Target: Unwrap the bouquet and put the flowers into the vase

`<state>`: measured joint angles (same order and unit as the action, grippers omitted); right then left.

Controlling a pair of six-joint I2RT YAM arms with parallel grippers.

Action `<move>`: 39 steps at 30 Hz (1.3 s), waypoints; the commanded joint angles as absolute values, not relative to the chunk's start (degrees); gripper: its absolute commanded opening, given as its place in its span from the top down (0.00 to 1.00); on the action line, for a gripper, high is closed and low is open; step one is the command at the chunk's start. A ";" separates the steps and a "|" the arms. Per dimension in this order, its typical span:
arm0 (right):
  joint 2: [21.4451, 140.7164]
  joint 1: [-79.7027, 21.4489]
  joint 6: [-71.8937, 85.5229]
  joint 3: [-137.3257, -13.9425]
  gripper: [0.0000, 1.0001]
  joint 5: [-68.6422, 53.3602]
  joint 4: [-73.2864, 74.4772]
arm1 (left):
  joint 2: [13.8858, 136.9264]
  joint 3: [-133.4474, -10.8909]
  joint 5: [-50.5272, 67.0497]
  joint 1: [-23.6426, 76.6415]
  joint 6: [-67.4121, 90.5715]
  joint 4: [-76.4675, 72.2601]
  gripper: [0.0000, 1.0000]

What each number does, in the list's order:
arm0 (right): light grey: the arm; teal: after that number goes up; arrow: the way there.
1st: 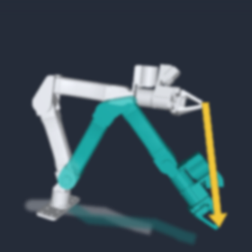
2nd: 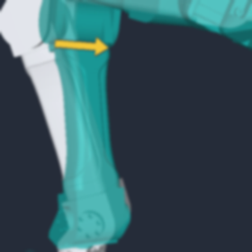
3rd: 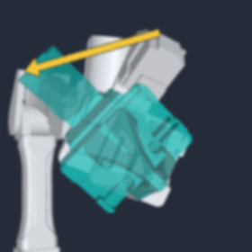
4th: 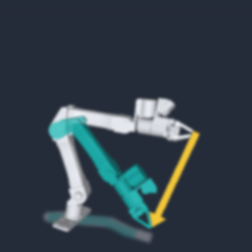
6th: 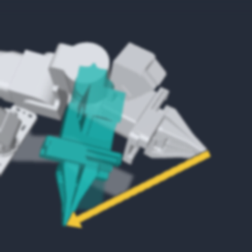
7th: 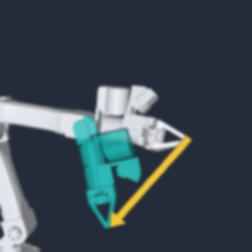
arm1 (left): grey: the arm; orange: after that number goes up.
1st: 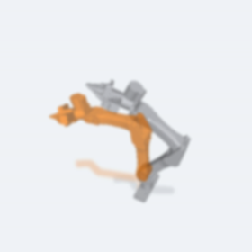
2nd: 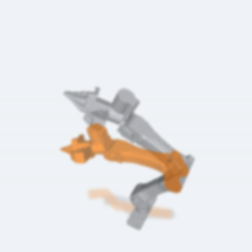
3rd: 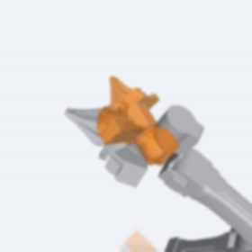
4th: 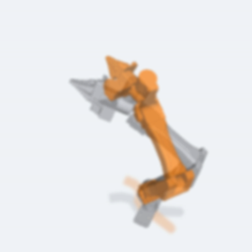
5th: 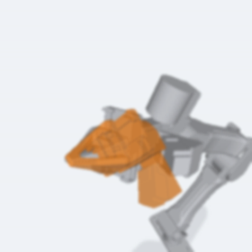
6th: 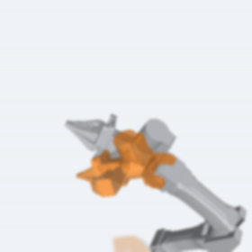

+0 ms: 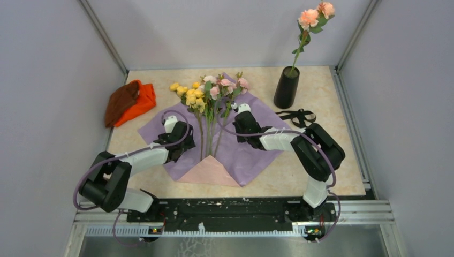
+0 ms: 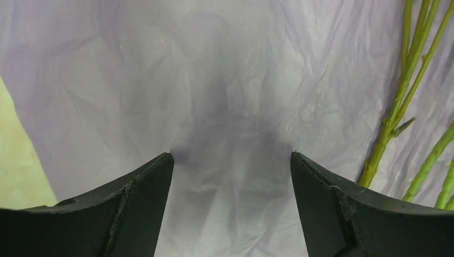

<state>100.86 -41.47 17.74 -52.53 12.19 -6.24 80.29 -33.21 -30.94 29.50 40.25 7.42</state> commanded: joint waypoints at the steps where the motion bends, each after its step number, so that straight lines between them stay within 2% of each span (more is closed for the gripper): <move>1: 103.62 -41.20 17.05 -54.93 1.00 14.94 -6.96 | 84.41 -33.48 -24.59 27.72 40.74 3.23 0.14; 25: 118.84 -36.56 16.54 -71.68 1.00 8.36 -3.58 | 98.96 -45.02 -17.50 21.12 37.50 -4.39 0.15; 37: 115.37 -36.58 16.61 -69.68 1.00 7.15 -4.78 | 96.56 -43.36 -14.35 20.04 37.73 -5.25 0.15; 39: 113.29 -37.43 16.24 -69.01 0.88 8.25 -4.87 | 94.89 -42.94 -13.50 20.16 37.66 -5.30 0.15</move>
<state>116.86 -36.84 16.97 -71.13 8.80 -6.92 95.83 -45.45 -18.65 20.34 36.64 -8.84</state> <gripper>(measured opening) 0.043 0.854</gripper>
